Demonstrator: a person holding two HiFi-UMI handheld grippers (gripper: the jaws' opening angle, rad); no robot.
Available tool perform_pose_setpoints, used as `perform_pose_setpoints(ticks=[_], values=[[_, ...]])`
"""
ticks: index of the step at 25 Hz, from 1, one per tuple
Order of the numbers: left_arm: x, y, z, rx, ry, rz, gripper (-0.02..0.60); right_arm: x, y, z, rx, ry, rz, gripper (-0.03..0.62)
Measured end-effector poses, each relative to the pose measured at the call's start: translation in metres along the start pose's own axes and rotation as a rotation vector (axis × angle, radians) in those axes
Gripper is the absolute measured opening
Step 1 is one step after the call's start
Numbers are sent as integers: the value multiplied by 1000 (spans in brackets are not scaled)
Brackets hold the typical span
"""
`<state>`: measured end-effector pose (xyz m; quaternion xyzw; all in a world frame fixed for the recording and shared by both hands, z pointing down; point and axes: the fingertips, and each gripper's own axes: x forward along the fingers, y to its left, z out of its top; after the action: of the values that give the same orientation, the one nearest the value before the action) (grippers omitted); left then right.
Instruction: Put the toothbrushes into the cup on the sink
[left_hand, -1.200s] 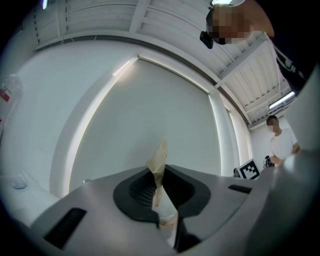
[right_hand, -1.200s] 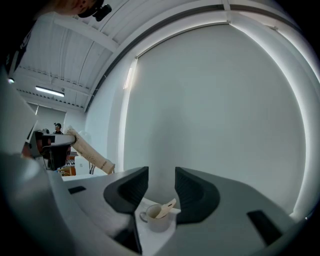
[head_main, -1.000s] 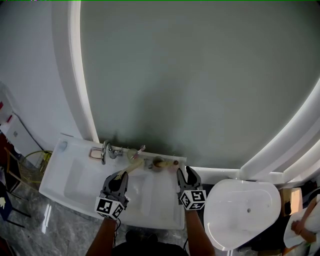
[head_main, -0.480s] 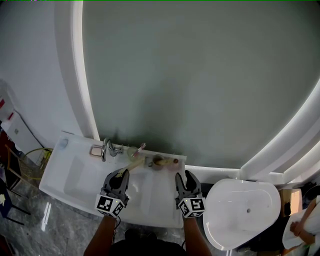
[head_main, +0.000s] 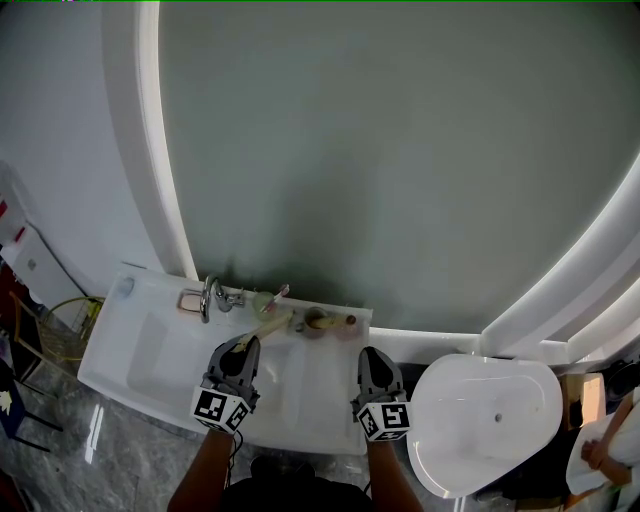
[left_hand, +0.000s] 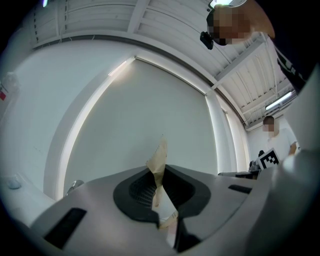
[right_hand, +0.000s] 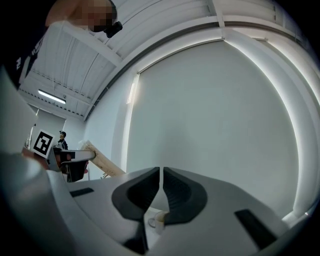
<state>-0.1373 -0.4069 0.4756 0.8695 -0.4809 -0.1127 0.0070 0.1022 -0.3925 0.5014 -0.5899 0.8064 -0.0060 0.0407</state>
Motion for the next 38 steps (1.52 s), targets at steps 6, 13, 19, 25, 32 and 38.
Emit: perform_pose_setpoints(ticks=[6, 13, 19, 25, 32, 38], values=[[5, -3, -2, -9, 0, -16, 49, -7, 8, 2, -25, -11, 24, 28], [16, -2, -3, -19, -8, -38, 49, -11, 17, 5, -49, -25, 58, 28], [33, 3, -8, -16, 8, -43, 49, -12, 26, 8, -73, -29, 78, 28], [60, -3, -15, -3, 18, -86, 49, -18, 25, 7, -52, -31, 68, 28], [93, -7, -39, 26, 64, -131, 49, -23, 25, 8, -51, -32, 66, 28], [115, -8, -72, 37, 137, -154, 49, -30, 17, 3, -29, -25, 34, 28]])
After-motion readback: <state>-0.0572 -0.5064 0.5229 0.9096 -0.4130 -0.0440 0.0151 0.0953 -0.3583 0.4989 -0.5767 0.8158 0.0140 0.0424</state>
